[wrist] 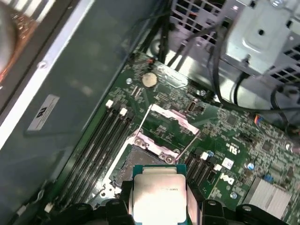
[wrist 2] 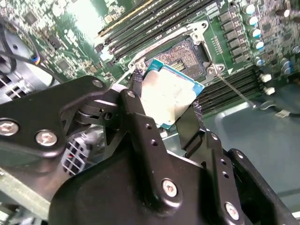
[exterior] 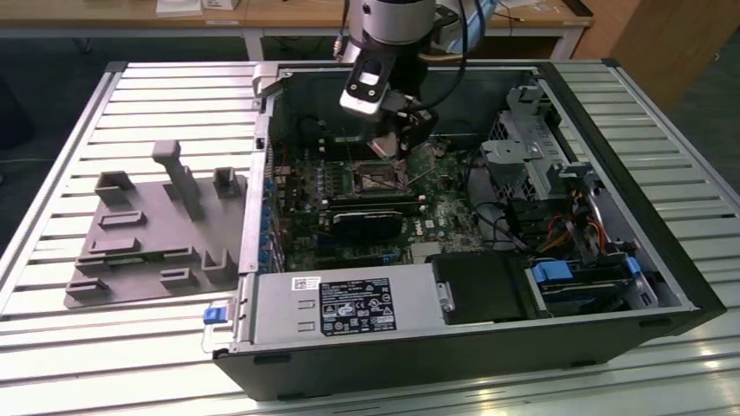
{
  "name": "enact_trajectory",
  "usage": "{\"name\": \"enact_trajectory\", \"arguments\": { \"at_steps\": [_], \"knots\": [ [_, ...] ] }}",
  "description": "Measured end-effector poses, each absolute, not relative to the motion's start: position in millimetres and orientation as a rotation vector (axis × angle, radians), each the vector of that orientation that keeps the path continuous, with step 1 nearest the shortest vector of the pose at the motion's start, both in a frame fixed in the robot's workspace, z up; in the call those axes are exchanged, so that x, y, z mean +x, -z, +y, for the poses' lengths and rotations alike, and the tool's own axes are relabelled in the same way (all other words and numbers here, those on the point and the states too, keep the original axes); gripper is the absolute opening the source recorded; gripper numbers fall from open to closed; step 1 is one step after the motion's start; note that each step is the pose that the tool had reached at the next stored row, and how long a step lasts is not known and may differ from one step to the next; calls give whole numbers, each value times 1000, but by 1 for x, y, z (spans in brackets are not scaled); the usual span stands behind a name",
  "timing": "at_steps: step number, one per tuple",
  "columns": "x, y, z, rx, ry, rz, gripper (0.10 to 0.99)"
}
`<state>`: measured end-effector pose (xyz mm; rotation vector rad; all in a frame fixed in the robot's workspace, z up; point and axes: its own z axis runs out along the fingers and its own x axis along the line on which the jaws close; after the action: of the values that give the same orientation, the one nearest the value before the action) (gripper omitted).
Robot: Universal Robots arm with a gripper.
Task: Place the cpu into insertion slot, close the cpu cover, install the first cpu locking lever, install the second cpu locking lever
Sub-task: 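Place the cpu into insertion slot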
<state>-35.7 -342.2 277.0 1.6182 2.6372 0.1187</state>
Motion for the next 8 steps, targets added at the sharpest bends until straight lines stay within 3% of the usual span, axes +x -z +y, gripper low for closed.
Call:
{"name": "enact_trajectory", "arguments": {
  "at_steps": [8],
  "knots": [
    [-36, -273, -342, 1800, -113, 2510, 537]
  ]
}}
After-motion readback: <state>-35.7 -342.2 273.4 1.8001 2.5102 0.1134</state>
